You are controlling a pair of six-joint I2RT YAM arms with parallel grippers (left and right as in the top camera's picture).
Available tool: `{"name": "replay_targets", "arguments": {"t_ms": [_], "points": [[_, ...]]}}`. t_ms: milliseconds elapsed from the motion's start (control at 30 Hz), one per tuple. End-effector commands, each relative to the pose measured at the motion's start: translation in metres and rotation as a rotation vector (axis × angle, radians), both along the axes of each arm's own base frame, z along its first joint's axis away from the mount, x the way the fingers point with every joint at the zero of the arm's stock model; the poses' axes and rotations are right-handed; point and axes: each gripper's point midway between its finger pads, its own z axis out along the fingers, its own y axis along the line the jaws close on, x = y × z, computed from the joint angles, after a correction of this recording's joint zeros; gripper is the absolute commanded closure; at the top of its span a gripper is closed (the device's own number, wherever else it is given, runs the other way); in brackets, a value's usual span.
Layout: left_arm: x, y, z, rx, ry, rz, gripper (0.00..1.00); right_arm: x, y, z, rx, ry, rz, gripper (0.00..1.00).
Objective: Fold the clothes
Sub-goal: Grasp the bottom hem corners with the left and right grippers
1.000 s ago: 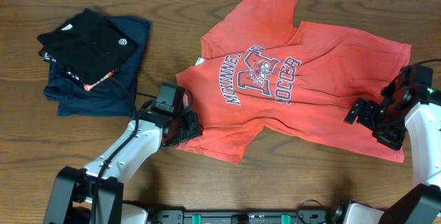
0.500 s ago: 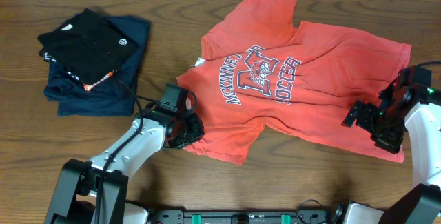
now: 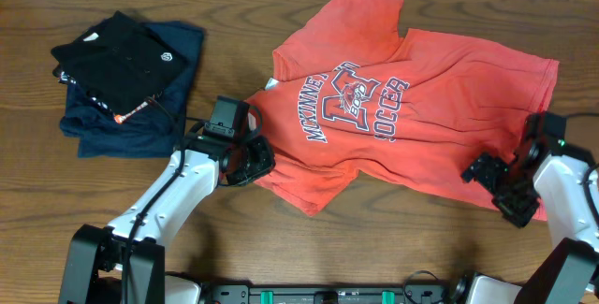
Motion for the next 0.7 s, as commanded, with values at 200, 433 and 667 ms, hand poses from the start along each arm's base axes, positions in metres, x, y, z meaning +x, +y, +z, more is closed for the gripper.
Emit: {"name": "replay_targets", "arguments": {"t_ms": [200, 433, 667], "points": [[-0.009, 0.003, 0.002, 0.012, 0.022, -0.037, 0.94, -0.022, -0.064, -0.021, -0.184, -0.025, -0.311, 0.18], [-0.009, 0.003, 0.002, 0.012, 0.021, -0.037, 0.94, -0.035, -0.091, -0.026, -0.204, -0.045, -0.414, 0.32], [-0.009, 0.003, 0.002, 0.011, 0.021, -0.037, 0.94, -0.040, -0.102, -0.041, -0.250, -0.032, -0.435, 0.39]]}}
